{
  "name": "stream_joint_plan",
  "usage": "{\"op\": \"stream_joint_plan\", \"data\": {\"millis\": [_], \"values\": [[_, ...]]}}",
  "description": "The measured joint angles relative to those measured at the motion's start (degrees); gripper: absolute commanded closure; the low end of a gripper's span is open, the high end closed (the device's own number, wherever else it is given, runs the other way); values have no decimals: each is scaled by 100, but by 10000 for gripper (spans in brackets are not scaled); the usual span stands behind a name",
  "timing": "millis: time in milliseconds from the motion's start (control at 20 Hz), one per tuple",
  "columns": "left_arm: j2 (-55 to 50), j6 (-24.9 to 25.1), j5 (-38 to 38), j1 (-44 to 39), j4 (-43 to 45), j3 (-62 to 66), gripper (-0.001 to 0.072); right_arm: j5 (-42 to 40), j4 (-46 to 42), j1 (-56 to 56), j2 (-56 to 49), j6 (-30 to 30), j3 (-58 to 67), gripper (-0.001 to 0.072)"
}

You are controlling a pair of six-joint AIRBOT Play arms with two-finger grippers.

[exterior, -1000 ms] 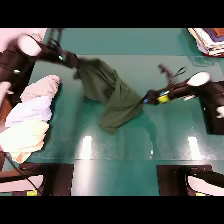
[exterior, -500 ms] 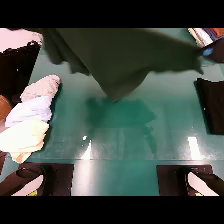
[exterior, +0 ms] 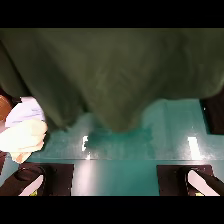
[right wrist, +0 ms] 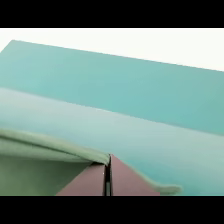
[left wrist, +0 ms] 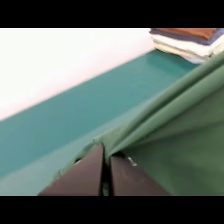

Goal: Fold the shirts.

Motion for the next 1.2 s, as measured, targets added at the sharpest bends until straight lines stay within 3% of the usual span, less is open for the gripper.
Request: {"op": "stream_joint_plan", "data": {"millis": [200, 350, 650, 700, 750, 800, 950, 1000, 1050, 1100, 1200], "values": [[-452, -24, -584, 2, -35, -846, 681, 216, -109, 236, -782, 146, -321, 698], [-1097, -31, -542, 2, -31, -1912, 681, 243, -474, 671, -1652, 212, -898, 697], [-2979, -13, 1351, 9, -31, -3008, 680, -514, -1209, 1322, -3259, 249, -1434, 697], [-3250, -13, 1676, 11, -35, -2999, 610, -645, -1257, 1360, -3403, 254, -1453, 697], [-3469, -4, 1952, 9, -44, -2940, 376, -765, -1268, 1394, -3515, 254, -1467, 697], [-3648, -24, 2155, 11, -28, -2857, 262, -846, -1305, 1425, -3609, 256, -1484, 697], [-3978, -155, 2522, 76, -35, -2492, 263, -938, -1331, 1438, -3738, 258, -1427, 694], [-4035, -203, 2487, 157, -20, -2323, 263, -918, -1338, 1434, -3768, 260, -1366, 616], [-4065, -243, 2367, 271, 15, -2135, 263, -861, -1335, 1416, -3781, 264, -1281, 421], [-4079, -269, 2120, 396, 24, -1965, 263, -774, -1338, 1379, -3781, 262, -1180, 311], [-4054, -341, 1486, 686, 31, -1727, 262, -490, -1349, 1309, -3751, 262, -1069, 311]]}}
